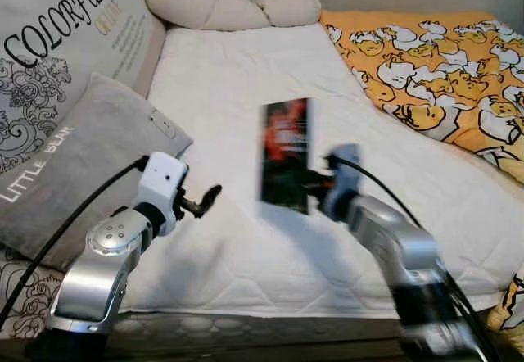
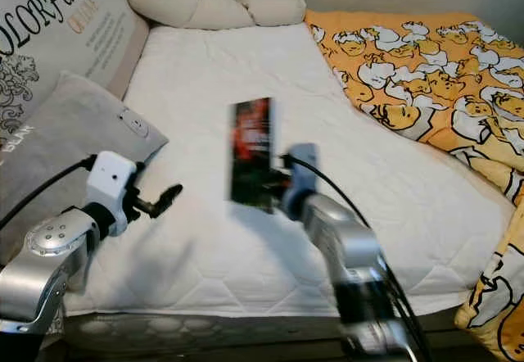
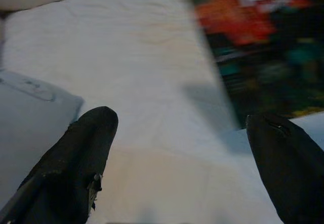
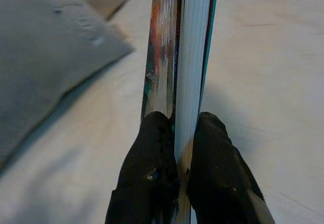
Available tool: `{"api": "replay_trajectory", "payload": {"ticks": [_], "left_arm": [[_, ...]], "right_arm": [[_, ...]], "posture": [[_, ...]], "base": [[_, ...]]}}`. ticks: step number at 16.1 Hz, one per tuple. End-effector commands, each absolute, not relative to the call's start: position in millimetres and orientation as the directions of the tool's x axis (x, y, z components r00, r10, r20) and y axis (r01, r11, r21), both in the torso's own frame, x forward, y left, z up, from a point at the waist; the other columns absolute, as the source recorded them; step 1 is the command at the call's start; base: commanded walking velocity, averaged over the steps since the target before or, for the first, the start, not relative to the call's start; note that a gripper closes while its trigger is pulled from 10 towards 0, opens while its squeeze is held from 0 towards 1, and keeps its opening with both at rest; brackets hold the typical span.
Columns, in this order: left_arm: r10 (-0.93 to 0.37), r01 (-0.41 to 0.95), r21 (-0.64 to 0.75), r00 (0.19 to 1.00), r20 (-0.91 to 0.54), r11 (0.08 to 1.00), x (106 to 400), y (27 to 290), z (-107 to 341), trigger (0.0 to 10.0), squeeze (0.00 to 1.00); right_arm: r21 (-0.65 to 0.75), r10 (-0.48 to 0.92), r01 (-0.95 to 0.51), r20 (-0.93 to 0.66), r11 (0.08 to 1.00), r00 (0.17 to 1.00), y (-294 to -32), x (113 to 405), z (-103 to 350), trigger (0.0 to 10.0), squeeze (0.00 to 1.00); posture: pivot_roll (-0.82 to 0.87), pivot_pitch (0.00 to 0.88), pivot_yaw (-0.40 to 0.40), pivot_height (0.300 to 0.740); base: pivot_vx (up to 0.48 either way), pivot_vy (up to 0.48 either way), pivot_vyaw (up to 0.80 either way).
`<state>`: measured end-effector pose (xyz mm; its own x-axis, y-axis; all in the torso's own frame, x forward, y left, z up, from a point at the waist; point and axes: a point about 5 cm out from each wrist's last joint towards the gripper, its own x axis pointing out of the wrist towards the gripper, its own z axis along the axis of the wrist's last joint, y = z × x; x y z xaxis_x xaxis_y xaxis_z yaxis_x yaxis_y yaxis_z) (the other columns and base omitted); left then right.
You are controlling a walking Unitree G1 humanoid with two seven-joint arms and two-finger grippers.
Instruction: Clean up the room
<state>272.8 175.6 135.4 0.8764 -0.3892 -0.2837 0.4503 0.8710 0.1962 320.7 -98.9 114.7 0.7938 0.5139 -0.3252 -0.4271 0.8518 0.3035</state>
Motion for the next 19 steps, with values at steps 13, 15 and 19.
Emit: {"api": "replay_trajectory", "payload": {"ticks": [13,15,19], "left_arm": [[-0.499,0.682,0.215,0.68,-0.538,0.699,212.2,211.6,148.3,10.0,0.0],[-0.488,0.686,0.218,0.671,-0.559,0.694,205.7,217.1,150.2,10.0,0.0],[-0.474,0.679,0.203,0.665,-0.578,0.705,194.0,217.6,156.1,10.0,0.0]], "right_arm": [[0.615,0.678,-0.366,-0.403,0.698,0.615,-61.3,352.6,89.9,10.0,0.0],[0.589,0.683,-0.391,-0.427,0.707,0.592,-55.4,350.1,85.7,10.0,0.0],[0.436,0.552,-0.351,-0.53,0.829,0.644,-52.9,345.7,67.0,10.0,1.0]], "posture": [[0.28,0.0,-0.009,0.74],[0.29,0.017,-0.006,0.74],[0.34,0.072,-0.001,0.74]], "base": [[0.0,0.0,0.0],[0.0,0.0,0.0],[0.0,0.0,0.0]]}}
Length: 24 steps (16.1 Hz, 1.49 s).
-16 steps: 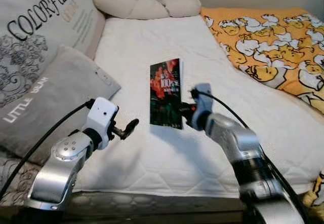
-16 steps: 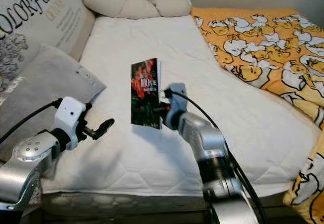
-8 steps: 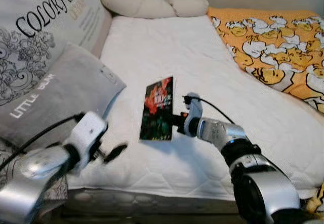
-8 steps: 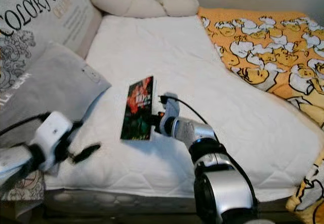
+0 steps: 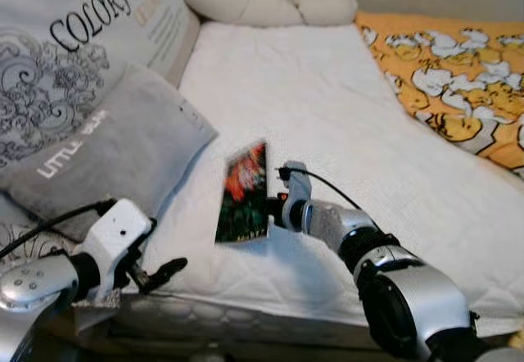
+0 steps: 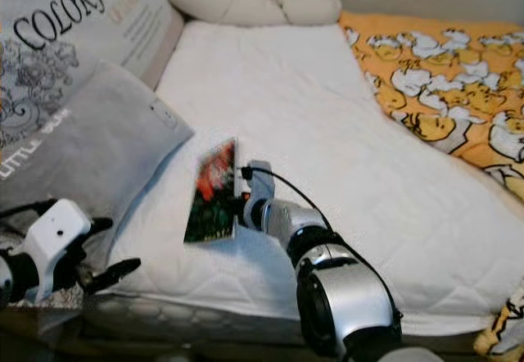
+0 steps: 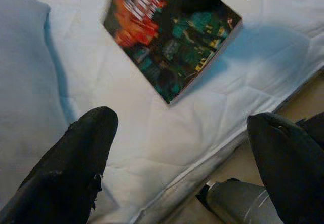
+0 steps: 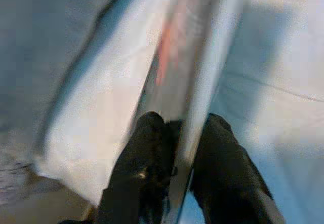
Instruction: Clean up the room
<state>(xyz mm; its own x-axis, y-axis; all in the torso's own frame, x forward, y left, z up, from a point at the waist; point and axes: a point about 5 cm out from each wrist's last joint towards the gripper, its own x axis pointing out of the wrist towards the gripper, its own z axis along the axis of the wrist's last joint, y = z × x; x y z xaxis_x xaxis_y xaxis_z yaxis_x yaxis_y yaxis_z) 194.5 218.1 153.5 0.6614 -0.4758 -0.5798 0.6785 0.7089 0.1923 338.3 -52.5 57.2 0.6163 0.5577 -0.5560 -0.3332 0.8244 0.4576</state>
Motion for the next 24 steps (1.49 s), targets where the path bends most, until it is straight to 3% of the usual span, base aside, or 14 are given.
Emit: {"api": "replay_trajectory", "payload": {"ticks": [1,4,7,9,12,16,19,24], "left_arm": [[-0.478,0.682,0.199,0.662,-0.578,0.704,192.6,214.7,156.2,10.0,0.0],[-0.485,0.691,0.18,0.645,-0.59,0.7,187.9,209.9,155.6,10.0,0.0],[-0.485,0.693,0.176,0.641,-0.594,0.7,187.9,208.6,156.4,10.0,0.0],[-0.485,0.692,0.174,0.641,-0.595,0.701,188.8,207.7,155.8,10.0,0.0],[-0.49,0.68,0.149,0.645,-0.586,0.718,192.4,204.4,145.2,10.0,0.0],[-0.345,0.396,0.079,0.867,-0.359,0.915,231.9,197.4,132.1,10.0,0.0],[-0.289,0.311,0.045,0.919,-0.27,0.949,250.9,181.1,131.7,10.0,0.0],[-0.2,0.213,0.032,0.952,-0.232,0.976,263.7,172.5,124.6,10.0,0.0]], "right_arm": [[0.398,0.526,-0.351,-0.541,0.847,0.656,-53.6,345.6,65.1,10.0,1.0],[0.241,0.482,-0.427,-0.576,0.872,0.66,-57.4,345.5,61.7,10.0,1.0],[0.113,0.391,-0.406,-0.585,0.907,0.711,-71.6,351.6,63.7,10.0,1.0],[0.125,0.382,-0.385,-0.579,0.915,0.72,-76.9,353.3,64.6,10.0,1.0],[0.169,0.443,-0.431,-0.583,0.886,0.682,-82.9,343.8,51.8,10.0,1.0],[0.17,0.415,-0.379,-0.429,0.91,0.803,-115.8,356.8,68.9,10.0,1.0],[0.166,0.371,-0.333,-0.335,0.928,0.866,-147.3,353.2,76.9,10.0,1.0],[0.096,0.157,-0.138,-0.234,0.986,0.96,-186.5,295.4,87.7,10.0,1.0]], "posture": [[0.35,0.082,0.0,0.74],[0.37,0.092,0.004,0.74],[0.37,0.09,0.002,0.74],[0.36,0.081,0.001,0.74],[0.29,0.0,-0.01,0.74],[0.14,0.0,-0.013,0.74],[0.05,0.0,-0.004,0.74],[-0.01,0.0,-0.018,0.74]], "base": [[0.0,0.0,0.0],[0.0,0.0,0.0],[0.0,0.0,0.0],[0.0,0.0,0.0],[0.0,0.0,0.0],[0.0,0.0,0.0],[0.0,0.0,0.0],[0.0,-0.288,0.0]]}}
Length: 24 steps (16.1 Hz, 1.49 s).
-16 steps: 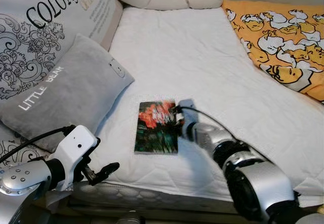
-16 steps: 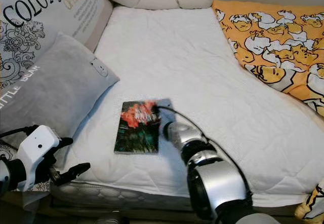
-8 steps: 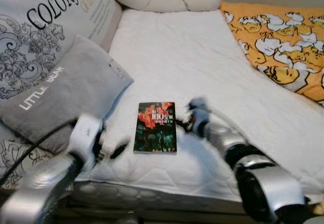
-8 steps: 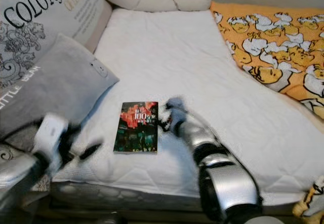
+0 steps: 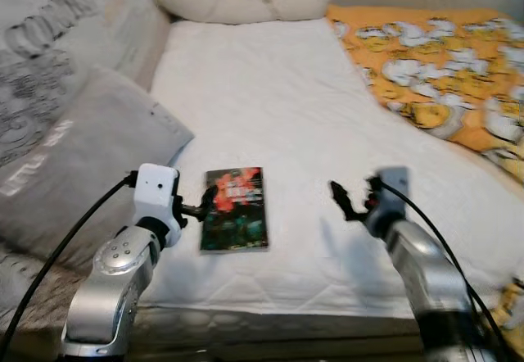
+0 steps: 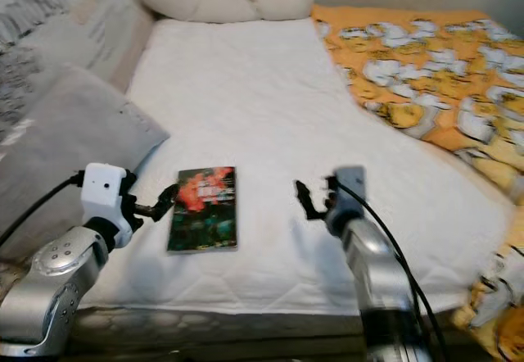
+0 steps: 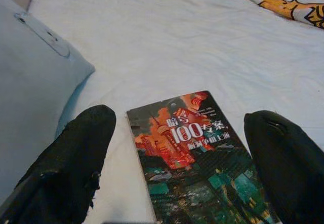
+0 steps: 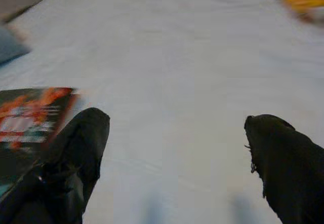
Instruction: Clean up the room
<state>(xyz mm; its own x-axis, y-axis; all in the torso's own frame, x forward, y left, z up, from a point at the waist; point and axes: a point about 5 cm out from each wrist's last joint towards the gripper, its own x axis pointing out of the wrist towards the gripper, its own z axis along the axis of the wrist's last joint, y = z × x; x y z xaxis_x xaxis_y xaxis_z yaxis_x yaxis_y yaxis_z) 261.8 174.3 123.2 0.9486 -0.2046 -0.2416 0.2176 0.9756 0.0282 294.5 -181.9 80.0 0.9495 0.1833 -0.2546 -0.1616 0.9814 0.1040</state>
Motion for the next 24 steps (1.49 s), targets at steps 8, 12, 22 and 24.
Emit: {"api": "replay_trajectory", "payload": {"ticks": [8,12,22,24], "left_arm": [[-0.138,0.169,0.119,0.963,-0.233,0.978,271.6,184.0,125.0,10.0,0.0],[-0.136,0.166,0.118,0.965,-0.225,0.979,272.9,182.6,126.0,10.0,0.0],[-0.135,0.153,0.087,0.973,-0.185,0.984,279.3,183.6,134.0,10.0,0.0],[-0.152,0.169,0.082,0.972,-0.181,0.982,279.2,183.1,134.4,10.0,0.0]], "right_arm": [[0.056,0.09,-0.079,-0.23,0.995,0.969,-167.9,274.4,96.5,10.0,1.0],[0.096,0.079,-0.058,-0.224,0.994,0.971,-167.6,271.8,98.0,10.0,1.0],[0.124,0.116,-0.088,-0.242,0.988,0.963,-158.2,274.6,96.1,10.0,1.0],[0.127,0.117,-0.087,-0.247,0.988,0.962,-155.7,274.5,95.0,10.0,1.0]], "posture": [[0.02,0.0,-0.03,0.74],[0.03,0.0,-0.035,0.74],[0.04,0.0,-0.029,0.74],[0.03,0.0,-0.022,0.74]], "base": [[0.0,-0.48,0.0],[0.0,-0.48,0.0],[0.0,-0.32,0.0],[0.0,0.0,0.0]]}}
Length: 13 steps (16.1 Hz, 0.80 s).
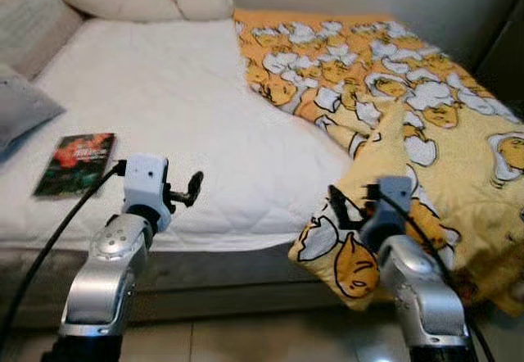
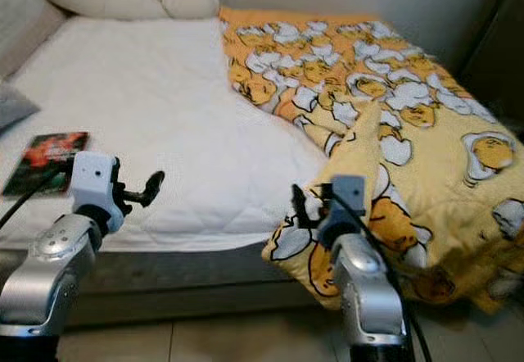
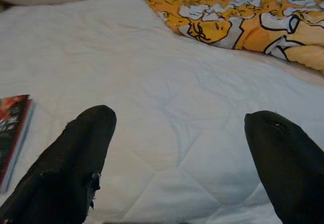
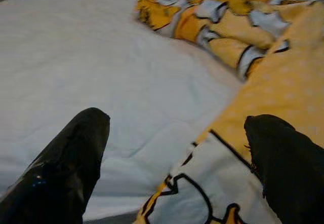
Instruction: Clean up the room
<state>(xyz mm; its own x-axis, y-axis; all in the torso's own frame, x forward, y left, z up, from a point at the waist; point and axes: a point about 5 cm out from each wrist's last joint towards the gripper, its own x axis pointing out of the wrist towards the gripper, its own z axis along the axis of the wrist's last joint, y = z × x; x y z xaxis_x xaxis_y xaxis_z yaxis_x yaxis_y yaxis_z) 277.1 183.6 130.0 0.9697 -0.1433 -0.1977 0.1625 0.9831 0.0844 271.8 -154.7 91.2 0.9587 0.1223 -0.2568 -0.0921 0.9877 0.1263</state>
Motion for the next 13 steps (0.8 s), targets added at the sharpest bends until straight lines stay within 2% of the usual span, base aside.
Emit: {"api": "replay_trajectory", "payload": {"ticks": [1,10,11,13], "left_arm": [[-0.159,0.175,0.083,0.972,-0.176,0.981,279.3,182.4,135.6,10.0,0.0],[-0.155,0.172,0.085,0.971,-0.18,0.981,282.4,185.2,135.4,10.0,0.0],[-0.158,0.175,0.084,0.971,-0.179,0.981,282.8,184.5,136.6,10.0,0.0],[-0.155,0.172,0.085,0.971,-0.183,0.981,282.4,185.7,135.2,10.0,0.0]], "right_arm": [[0.134,0.133,-0.103,-0.243,0.986,0.961,-153.4,275.2,96.4,10.0,1.0],[0.09,0.15,-0.131,-0.27,0.987,0.951,-149.7,277.5,92.3,10.0,1.0],[0.082,0.161,-0.144,-0.268,0.986,0.95,-149.5,279.0,94.1,10.0,0.0],[0.084,0.151,-0.132,-0.281,0.988,0.948,-149.5,277.5,90.7,10.0,0.0]], "posture": [[0.04,0.0,-0.024,0.74],[0.03,0.0,-0.014,0.74],[0.05,0.0,-0.019,0.74],[0.03,0.0,-0.013,0.74]], "base": [[0.0,0.0,0.0],[0.0,0.0,0.0],[0.0,0.0,0.0],[0.0,0.0,0.0]]}}
